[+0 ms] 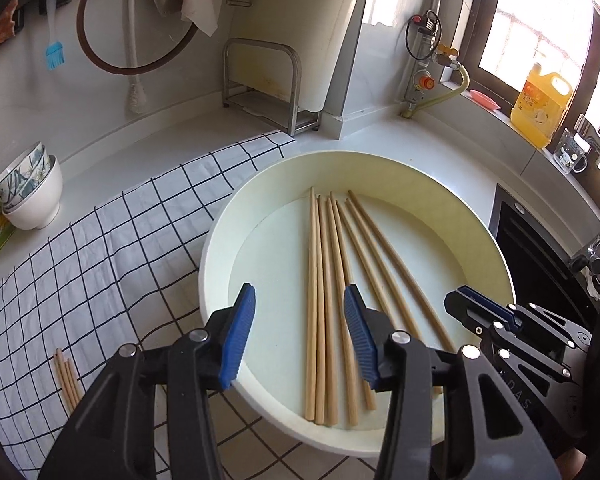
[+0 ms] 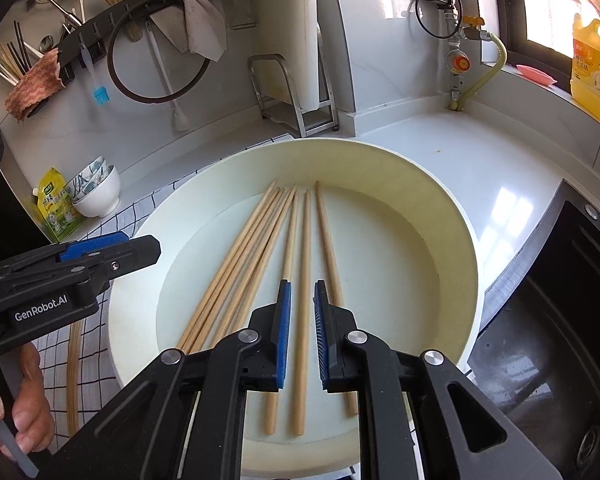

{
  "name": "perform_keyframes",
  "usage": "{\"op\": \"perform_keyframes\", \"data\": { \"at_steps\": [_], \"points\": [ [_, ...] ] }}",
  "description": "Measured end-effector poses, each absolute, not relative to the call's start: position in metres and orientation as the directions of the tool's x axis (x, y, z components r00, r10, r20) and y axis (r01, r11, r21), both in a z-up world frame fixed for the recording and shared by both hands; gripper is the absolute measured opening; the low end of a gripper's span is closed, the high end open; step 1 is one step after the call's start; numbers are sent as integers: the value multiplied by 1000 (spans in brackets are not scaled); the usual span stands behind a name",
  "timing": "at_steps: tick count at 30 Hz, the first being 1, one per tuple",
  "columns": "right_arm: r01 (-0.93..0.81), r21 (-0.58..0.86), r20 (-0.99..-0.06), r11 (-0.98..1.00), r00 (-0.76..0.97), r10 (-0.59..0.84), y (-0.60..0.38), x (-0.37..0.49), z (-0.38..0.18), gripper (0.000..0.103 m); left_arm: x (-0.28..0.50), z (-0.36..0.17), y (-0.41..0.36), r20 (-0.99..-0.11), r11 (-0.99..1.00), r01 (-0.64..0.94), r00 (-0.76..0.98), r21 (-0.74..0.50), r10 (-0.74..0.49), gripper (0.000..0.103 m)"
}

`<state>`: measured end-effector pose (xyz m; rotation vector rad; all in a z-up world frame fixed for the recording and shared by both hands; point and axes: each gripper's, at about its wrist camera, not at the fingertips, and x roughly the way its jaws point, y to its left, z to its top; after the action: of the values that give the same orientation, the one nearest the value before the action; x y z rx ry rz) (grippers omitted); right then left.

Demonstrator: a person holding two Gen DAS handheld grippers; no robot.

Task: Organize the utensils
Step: 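Open both tools to drop the chopsticks into the white basin, then move both open tools back from the basin to the remaining chopsticks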

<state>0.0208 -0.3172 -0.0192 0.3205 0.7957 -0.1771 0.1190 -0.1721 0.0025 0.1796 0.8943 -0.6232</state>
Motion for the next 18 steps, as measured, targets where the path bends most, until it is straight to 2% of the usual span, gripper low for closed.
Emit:
{"op": "perform_keyframes", "data": {
  "at_steps": [9, 13, 18],
  "points": [
    [215, 215, -709, 952, 705, 1, -278, 2, -9, 18, 98, 9, -124, -768, 842, 523, 482, -134, -422, 50],
    [184, 214, -701, 959, 713, 19, -258, -3, -4, 24, 86, 18, -102, -757, 854, 506, 510, -120, -408, 50],
    [139, 211, -693, 968, 719, 47, -232, -8, 2, 26, 74, 22, -72, -755, 870, 480, 530, -107, -386, 52]
  ]
}}
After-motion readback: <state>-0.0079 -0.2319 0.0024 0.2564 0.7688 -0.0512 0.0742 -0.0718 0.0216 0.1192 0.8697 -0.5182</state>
